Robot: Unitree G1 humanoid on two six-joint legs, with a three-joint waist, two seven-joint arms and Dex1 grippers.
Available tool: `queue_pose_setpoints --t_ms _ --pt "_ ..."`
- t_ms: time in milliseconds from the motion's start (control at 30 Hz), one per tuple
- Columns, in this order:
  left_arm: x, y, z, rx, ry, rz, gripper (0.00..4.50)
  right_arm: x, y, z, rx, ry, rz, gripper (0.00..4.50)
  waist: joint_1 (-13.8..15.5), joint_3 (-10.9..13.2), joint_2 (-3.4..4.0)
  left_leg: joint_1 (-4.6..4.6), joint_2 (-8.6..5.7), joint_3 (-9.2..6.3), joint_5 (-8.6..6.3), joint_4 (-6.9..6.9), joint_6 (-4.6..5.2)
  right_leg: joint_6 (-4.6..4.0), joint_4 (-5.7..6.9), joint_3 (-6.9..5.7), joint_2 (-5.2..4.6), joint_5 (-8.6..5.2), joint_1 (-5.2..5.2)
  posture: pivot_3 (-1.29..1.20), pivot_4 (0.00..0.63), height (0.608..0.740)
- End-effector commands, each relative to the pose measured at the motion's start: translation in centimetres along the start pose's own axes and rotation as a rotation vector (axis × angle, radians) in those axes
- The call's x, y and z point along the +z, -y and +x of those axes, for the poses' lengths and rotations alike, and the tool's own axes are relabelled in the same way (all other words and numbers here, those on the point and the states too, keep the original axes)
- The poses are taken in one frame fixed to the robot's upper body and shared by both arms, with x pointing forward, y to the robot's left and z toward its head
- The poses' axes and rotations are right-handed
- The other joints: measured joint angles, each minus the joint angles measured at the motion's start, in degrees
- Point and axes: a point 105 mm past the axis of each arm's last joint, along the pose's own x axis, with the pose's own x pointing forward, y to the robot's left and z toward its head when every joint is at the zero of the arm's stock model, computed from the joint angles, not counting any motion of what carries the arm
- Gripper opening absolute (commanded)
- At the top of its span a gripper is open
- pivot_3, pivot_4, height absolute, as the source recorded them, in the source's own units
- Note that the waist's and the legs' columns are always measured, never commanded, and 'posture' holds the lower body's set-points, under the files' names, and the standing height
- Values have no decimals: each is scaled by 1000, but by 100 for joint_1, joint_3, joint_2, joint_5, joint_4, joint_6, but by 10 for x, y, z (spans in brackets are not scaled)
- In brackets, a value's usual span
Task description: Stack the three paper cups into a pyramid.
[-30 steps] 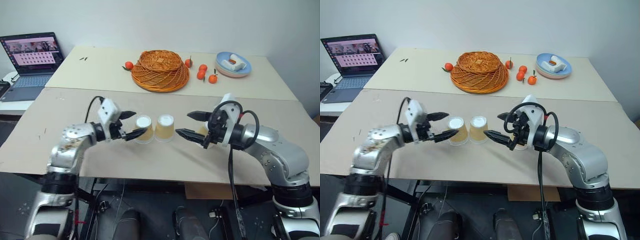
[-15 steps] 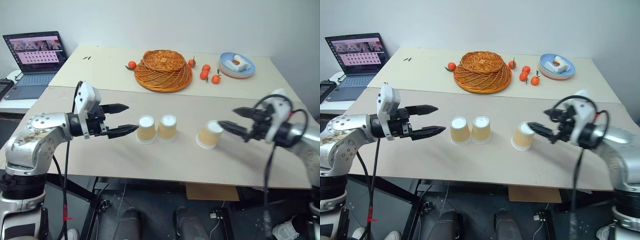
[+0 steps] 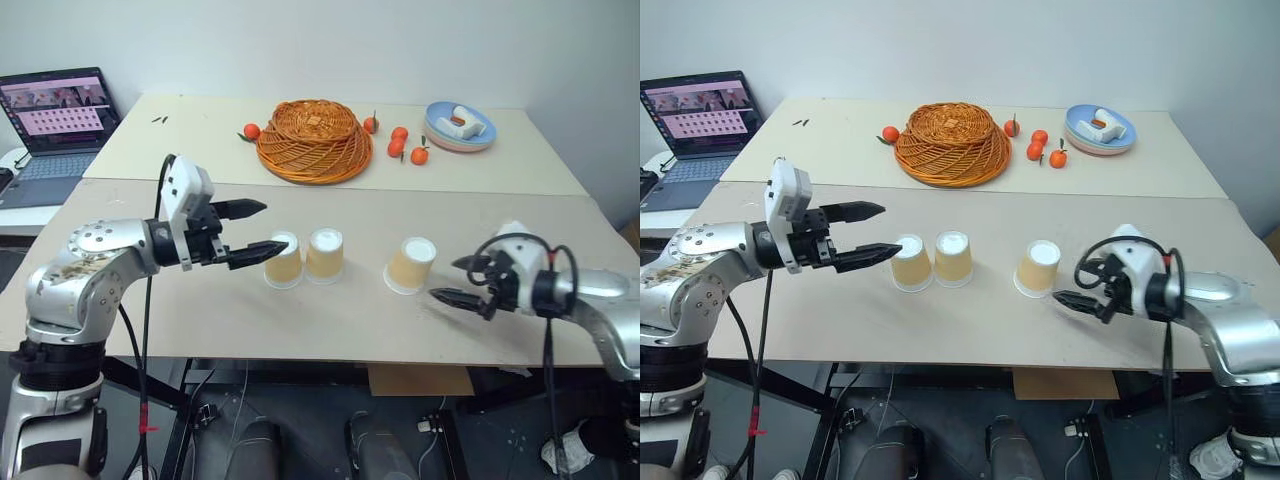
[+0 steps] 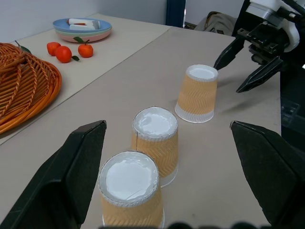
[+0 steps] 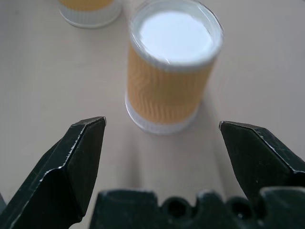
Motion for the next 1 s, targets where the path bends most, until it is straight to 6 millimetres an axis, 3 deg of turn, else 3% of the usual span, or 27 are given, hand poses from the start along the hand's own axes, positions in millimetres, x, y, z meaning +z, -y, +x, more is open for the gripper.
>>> queue_pose_setpoints --t_ms 33,267,500,733,1000 --pt "17 5 2 -10 34 65 4432 28 7 5 -17 90 -53 4500 12 1 1 -1 0 -1 0 0 0 0 0 -1 0 0 0 0 150 671" --pt "19 1 1 21 38 77 4432 46 6 17 19 144 -68 4500 46 2 3 -5 -2 -1 0 0 0 1 -2 -1 -2 -1 0 0 150 671" --pt "20 0 0 34 38 84 4432 44 8 24 28 145 -61 4500 35 2 3 -4 -2 -1 0 0 0 1 -1 0 -1 0 0 0 150 671" --pt "20 -1 1 41 39 86 4432 36 24 31 -18 142 -44 4500 22 2 3 -3 -2 -1 0 0 0 1 0 -1 -1 1 1 0 150 671" --pt "20 -3 0 50 35 89 4432 41 26 30 -14 157 -61 4500 20 2 3 -3 -2 -1 0 0 0 2 0 -1 -1 2 0 0 150 671"
